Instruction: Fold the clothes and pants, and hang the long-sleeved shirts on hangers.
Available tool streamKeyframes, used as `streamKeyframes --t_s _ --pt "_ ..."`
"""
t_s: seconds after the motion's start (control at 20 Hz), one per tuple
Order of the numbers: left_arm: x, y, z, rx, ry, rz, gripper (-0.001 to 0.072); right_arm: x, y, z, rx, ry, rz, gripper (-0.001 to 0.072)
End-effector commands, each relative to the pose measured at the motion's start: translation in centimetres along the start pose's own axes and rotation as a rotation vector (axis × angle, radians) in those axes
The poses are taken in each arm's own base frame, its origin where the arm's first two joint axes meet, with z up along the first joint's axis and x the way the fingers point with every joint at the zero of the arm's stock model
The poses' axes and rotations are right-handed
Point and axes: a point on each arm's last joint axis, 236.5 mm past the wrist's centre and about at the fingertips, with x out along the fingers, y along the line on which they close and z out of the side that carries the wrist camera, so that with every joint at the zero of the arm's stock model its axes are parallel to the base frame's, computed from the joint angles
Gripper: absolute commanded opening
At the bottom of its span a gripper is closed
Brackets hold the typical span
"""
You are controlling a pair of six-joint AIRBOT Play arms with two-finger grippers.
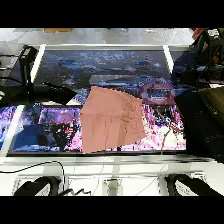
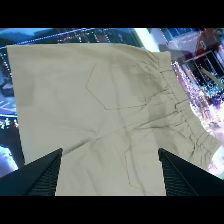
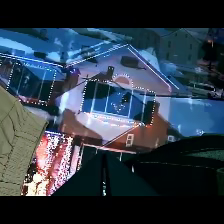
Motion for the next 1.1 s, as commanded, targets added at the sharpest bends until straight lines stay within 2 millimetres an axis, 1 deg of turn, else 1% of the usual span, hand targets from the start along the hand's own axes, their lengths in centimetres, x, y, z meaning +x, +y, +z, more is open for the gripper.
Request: streamKeyframes --t_s 0.0,0.5,0.65,0.7,0.8,0.9,0.95,1.05 --pt "0.0 0.0 0.1 0.001 -0.002 0.000 0.0695 0.0 0.0 0.0 -0.001 0.000 0.000 0.0023" --pt "0.0 0.0 0.1 0.001 -0.002 0.000 0.0696 0.0 0.1 0.0 0.001 -0.001 0.002 0.0023" --pt "0.0 0.0 0.0 0.001 -0.001 0.000 0.0695 0.0 0.5 0.4 0.012 -0.018 0.022 0.0023" --pt "0.0 -0.2 0.1 -0.003 -0.004 -0.007 0.0695 -0.1 0.9 0.7 0.028 -0.031 0.036 0.0023" --pt "-0.1 -1.4 0.7 -0.031 -0.028 -0.059 0.0696 -0.1 2.0 0.9 0.069 -0.036 0.087 0.0023" --pt "-0.2 -2.4 1.2 -0.052 -0.046 -0.100 0.0695 -0.2 2.8 1.0 0.086 -0.037 0.120 0.0023" --pt "-0.2 -2.4 1.2 -0.053 -0.046 -0.101 0.0695 -0.3 3.5 0.8 0.096 -0.026 0.147 0.0023" --pt "-0.2 -2.3 1.2 -0.053 -0.047 -0.098 0.0696 -0.5 4.5 1.0 0.117 -0.031 0.192 0.0023"
